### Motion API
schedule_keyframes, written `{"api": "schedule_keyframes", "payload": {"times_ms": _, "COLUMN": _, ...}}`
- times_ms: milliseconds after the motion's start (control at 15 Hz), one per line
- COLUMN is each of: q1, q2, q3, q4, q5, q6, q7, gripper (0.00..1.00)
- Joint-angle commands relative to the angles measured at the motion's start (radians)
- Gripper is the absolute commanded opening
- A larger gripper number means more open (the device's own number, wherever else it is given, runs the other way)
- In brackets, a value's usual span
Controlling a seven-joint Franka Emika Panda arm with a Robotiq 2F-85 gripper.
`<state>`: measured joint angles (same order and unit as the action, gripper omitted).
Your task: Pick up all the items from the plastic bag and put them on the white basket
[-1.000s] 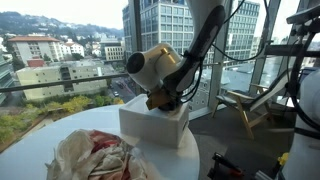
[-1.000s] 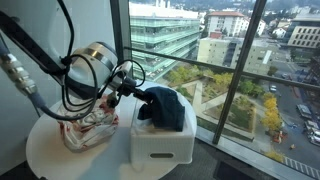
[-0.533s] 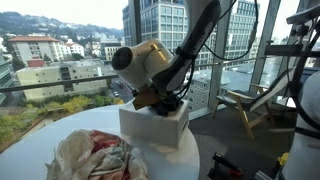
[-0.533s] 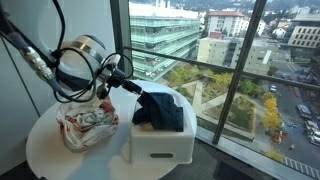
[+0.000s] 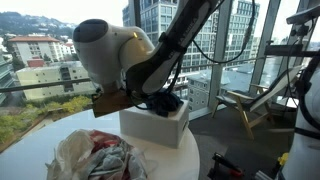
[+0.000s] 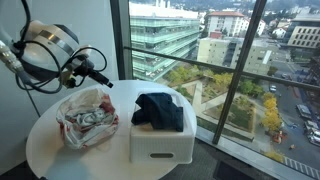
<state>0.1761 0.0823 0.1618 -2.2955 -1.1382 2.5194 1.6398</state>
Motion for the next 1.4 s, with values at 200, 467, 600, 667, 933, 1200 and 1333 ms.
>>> {"api": "schedule_keyframes", "payload": {"times_ms": 200, "q1": 0.043, "q2": 0.09, "q3": 0.092, "q4": -0.077, "q5": 0.228, "q6": 0.267, "q7": -0.119, "gripper": 1.0}}
{"api": "schedule_keyframes", "payload": {"times_ms": 467, "q1": 0.011, "q2": 0.212, "q3": 0.164, "q4": -0.116, "q5": 0.374, "q6": 0.401, "q7": -0.288, "gripper": 1.0}}
{"api": "schedule_keyframes", "payload": {"times_ms": 600, "q1": -0.016, "q2": 0.288, "q3": 0.212, "q4": -0.118, "q5": 0.434, "q6": 0.407, "q7": -0.41, "gripper": 1.0}}
{"api": "schedule_keyframes", "payload": {"times_ms": 667, "q1": 0.035, "q2": 0.311, "q3": 0.177, "q4": -0.117, "q5": 0.503, "q6": 0.411, "q7": -0.506, "gripper": 1.0}}
{"api": "schedule_keyframes", "payload": {"times_ms": 933, "q1": -0.038, "q2": 0.349, "q3": 0.265, "q4": -0.07, "q5": 0.494, "q6": 0.344, "q7": -0.582, "gripper": 1.0}}
{"api": "schedule_keyframes", "payload": {"times_ms": 1200, "q1": 0.018, "q2": 0.29, "q3": 0.219, "q4": -0.057, "q5": 0.662, "q6": 0.318, "q7": -0.744, "gripper": 1.0}}
{"api": "schedule_keyframes", "payload": {"times_ms": 1333, "q1": -0.045, "q2": 0.286, "q3": 0.259, "q4": -0.025, "q5": 0.62, "q6": 0.283, "q7": -0.727, "gripper": 1.0}}
